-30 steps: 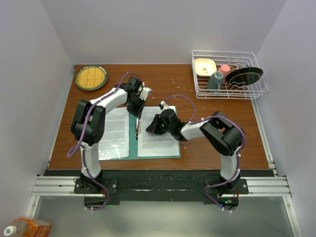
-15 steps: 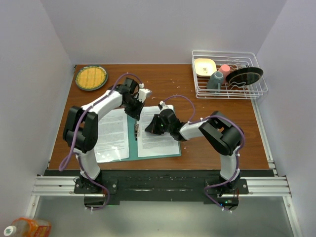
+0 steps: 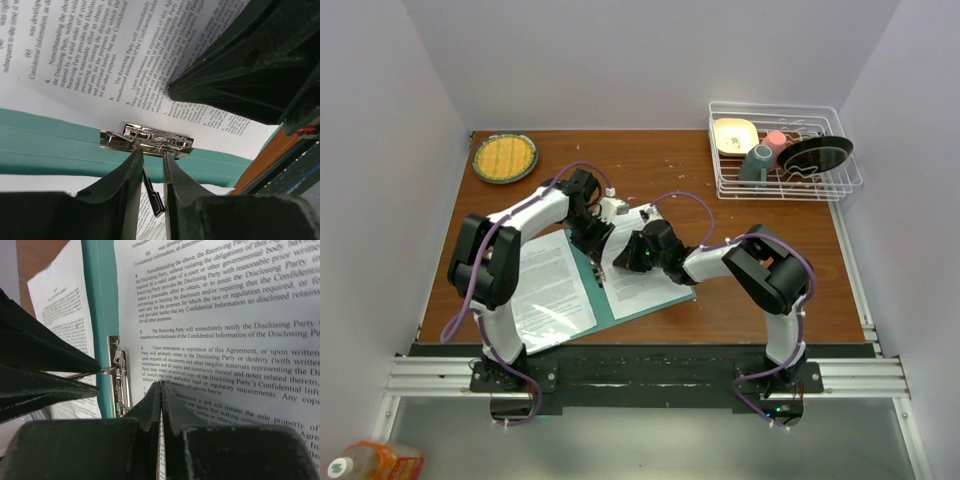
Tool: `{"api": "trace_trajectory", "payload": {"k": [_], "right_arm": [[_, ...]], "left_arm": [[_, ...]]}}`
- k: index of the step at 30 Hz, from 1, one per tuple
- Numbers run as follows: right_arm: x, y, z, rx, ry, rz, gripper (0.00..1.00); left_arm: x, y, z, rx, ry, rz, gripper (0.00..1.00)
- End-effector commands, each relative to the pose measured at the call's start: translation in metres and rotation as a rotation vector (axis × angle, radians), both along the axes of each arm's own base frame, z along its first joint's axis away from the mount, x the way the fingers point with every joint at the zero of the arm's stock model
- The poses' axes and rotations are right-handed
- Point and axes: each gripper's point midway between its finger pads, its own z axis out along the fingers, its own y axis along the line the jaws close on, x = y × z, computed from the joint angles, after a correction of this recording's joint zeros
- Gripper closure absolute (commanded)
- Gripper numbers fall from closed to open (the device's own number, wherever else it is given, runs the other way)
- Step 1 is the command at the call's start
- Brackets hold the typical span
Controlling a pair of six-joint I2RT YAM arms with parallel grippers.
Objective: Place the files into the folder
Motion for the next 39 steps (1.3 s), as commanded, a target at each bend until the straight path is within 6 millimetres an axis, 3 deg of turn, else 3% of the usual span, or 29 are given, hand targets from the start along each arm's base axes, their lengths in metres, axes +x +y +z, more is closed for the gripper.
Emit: {"api": "trace_trajectory", "payload": {"k": [1, 11, 19, 22, 25, 26, 28, 29, 32, 35, 39], "right_arm": [[-0.076, -0.104, -0.124, -0.494, 0.309, -0.016, 1.00], [-0.078, -0.107, -0.128, -0.513, 0.322, -0.023, 1.00], [-0.077, -0.107, -0.128, -0.513, 0.319, -0.019, 1.00], [-0.077, -0.106, -0.128, -0.510, 0.317, -0.019, 1.00], [-0.077, -0.105, -0.127, -0.506, 0.315, -0.018, 1.00], [-0.076, -0.105, -0.126, -0.504, 0.315, -0.019, 1.00], [-0.075, -0.104, -0.124, -0.498, 0.306, -0.023, 1.00], [-0.074, -0.104, -0.122, -0.493, 0.303, -0.027, 1.00], [-0.072, -0.102, -0.118, -0.476, 0.296, -0.041, 1.00], [-0.071, -0.101, -0.112, -0.461, 0.285, -0.054, 1.00], [-0.071, -0.102, -0.110, -0.458, 0.290, -0.061, 1.00]], "left_arm": [[-0.028, -0.007, 0.017, -0.061, 0.082, -0.032, 0.72], [-0.036, -0.032, 0.048, -0.186, 0.190, -0.009, 0.71], [-0.037, -0.032, 0.053, -0.189, 0.200, -0.007, 0.72], [0.002, -0.024, 0.071, -0.168, 0.060, 0.056, 0.73], [0.063, 0.009, 0.082, -0.042, -0.170, 0.158, 0.73], [0.073, 0.026, 0.071, 0.055, -0.211, 0.185, 0.73], [0.080, 0.039, 0.051, 0.130, -0.230, 0.176, 0.74], [0.071, 0.049, 0.025, 0.187, -0.178, 0.165, 0.74], [0.051, 0.055, -0.019, 0.229, -0.068, 0.139, 0.76], [0.042, 0.058, -0.032, 0.243, -0.038, 0.132, 0.78], [0.039, 0.062, -0.036, 0.265, -0.027, 0.122, 0.78]]}}
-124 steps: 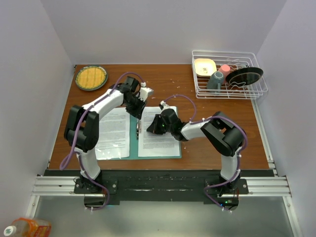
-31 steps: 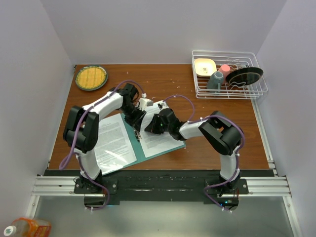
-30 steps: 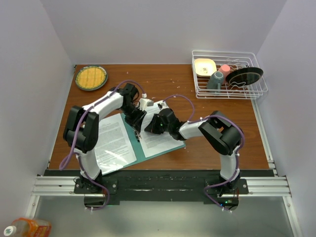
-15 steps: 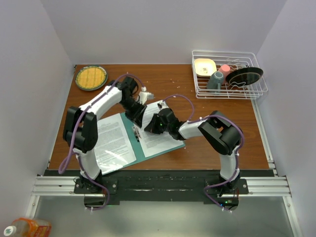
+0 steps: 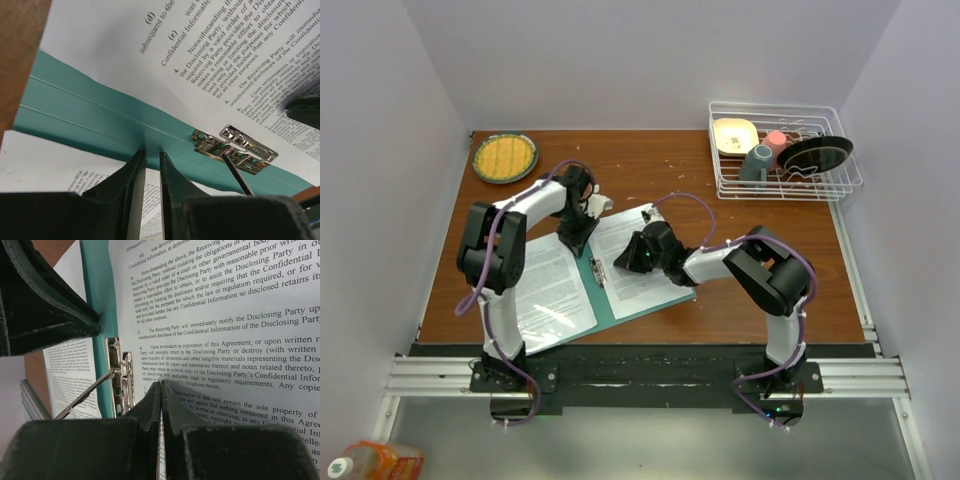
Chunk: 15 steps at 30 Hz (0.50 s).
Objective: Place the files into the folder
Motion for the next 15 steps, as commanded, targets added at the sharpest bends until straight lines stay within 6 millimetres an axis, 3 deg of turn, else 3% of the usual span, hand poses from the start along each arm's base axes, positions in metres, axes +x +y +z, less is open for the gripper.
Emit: {"api": "trace_trajectory", "payload": {"k": [1, 7, 13, 15], "right_arm": [[-0.071, -0.099, -0.111, -0.448, 0.288, -0.027, 1.00], [-0.070, -0.100, -0.110, -0.444, 0.283, -0.050, 1.00], [-0.069, -0.106, -0.107, -0.452, 0.280, -0.083, 1.00], [-0.071, -0.108, -0.108, -0.460, 0.288, -0.088, 1.00]], "left_arm": [[0.006, 0.008, -0.008, 0.047, -0.028, -0.036, 0.78], [0.008, 0.003, -0.025, 0.034, -0.014, -0.034, 0.78], [0.034, -0.017, -0.039, 0.029, -0.027, -0.043, 0.78], [0.048, -0.027, -0.035, 0.020, -0.055, -0.049, 0.78]]}}
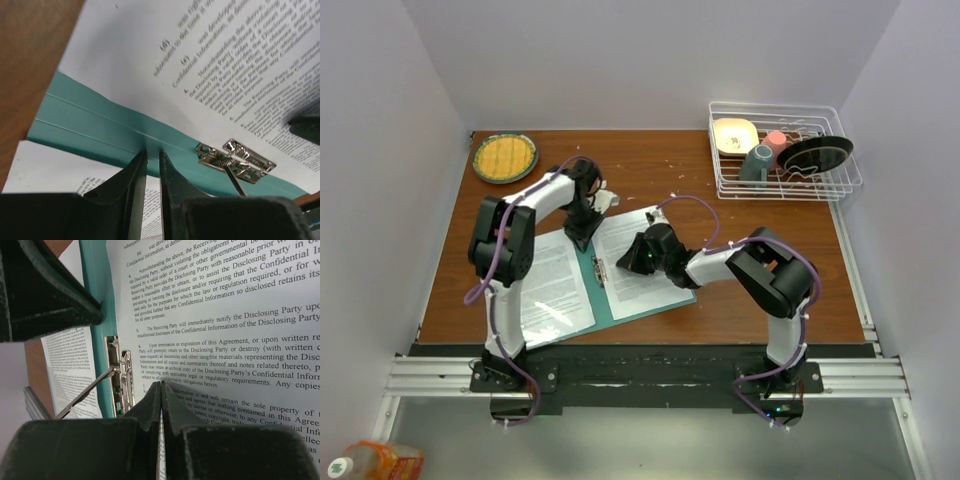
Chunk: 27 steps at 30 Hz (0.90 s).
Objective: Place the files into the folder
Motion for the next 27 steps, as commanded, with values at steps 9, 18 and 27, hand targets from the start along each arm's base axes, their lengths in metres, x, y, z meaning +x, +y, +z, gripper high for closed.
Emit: {"api": "trace_trajectory", "payload": {"k": [9, 18, 27], "right_arm": [[-0.071, -0.111, -0.111, -0.498, 0.302, -0.076, 1.00], [-0.069, -0.119, -0.115, -0.534, 0.317, -0.105, 1.00], [-0.071, -0.122, -0.121, -0.546, 0.343, -0.113, 1.00]], "left_arm": [[0.051, -0.035, -0.029, -0.023, -0.098, -0.041, 0.79], [0.060, -0.050, -0.022, -0.056, -0.122, -0.050, 0.79], [0.071, -0.058, 0.018, -0.112, -0.165, -0.061, 0.81]]}}
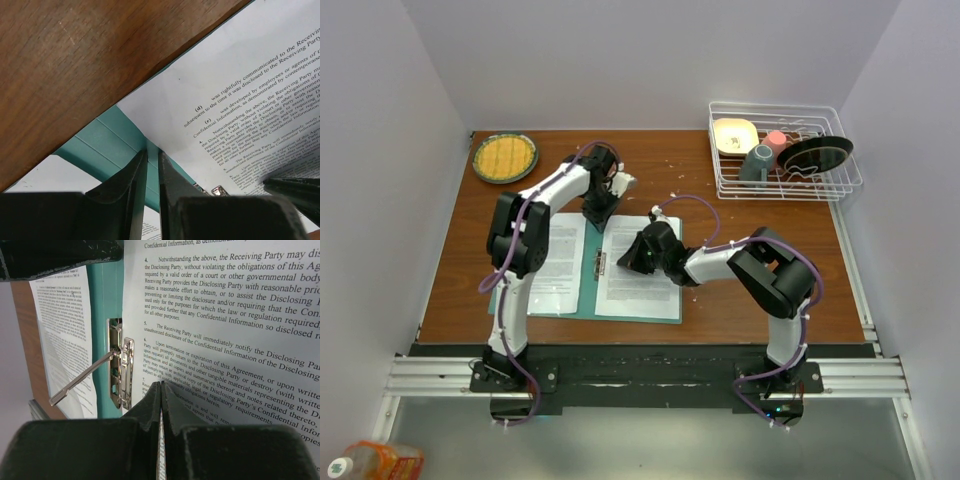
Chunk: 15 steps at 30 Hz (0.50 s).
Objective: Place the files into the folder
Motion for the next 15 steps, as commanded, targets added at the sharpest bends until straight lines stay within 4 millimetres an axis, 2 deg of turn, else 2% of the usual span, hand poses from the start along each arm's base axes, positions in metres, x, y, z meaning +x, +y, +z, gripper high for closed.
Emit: {"api": "trace_trajectory", "payload": {"k": [1, 2, 3, 5, 6, 8, 12, 15], "right_arm": [[-0.075, -0.118, -0.119, -0.517, 0.313, -0.035, 1.00], [-0.075, -0.118, -0.120, -0.518, 0.315, -0.036, 1.00], [-0.075, -0.118, -0.120, -0.518, 0.314, -0.035, 1.00], [-0.077, -0.118, -0.121, -0.518, 0.321, -0.033, 1.00], [-0.077, -0.119, -0.121, -0.518, 0.323, -0.036, 1.00], [-0.077, -0.119, -0.122, -0.518, 0.325, -0.037, 1.00], [-0.077, -0.119, -0.122, -0.519, 0.326, -0.038, 1.00], [-0.077, -0.119, -0.123, -0.519, 0.330, -0.040, 1.00]], "left_arm": [[-0.004, -0.006, 0.010, -0.052, -0.010, -0.014, 0.81], [-0.008, -0.004, 0.011, -0.050, -0.011, -0.016, 0.82], [-0.009, -0.004, 0.023, -0.060, -0.039, -0.017, 0.82], [-0.019, 0.002, 0.023, -0.049, -0.030, -0.019, 0.82], [-0.020, 0.002, 0.033, -0.057, -0.053, -0.020, 0.82], [-0.026, 0.000, 0.038, -0.070, -0.051, -0.028, 0.82], [-0.032, -0.012, 0.051, -0.117, -0.064, -0.058, 0.83], [-0.039, -0.024, 0.045, -0.151, -0.052, -0.091, 0.83]]}}
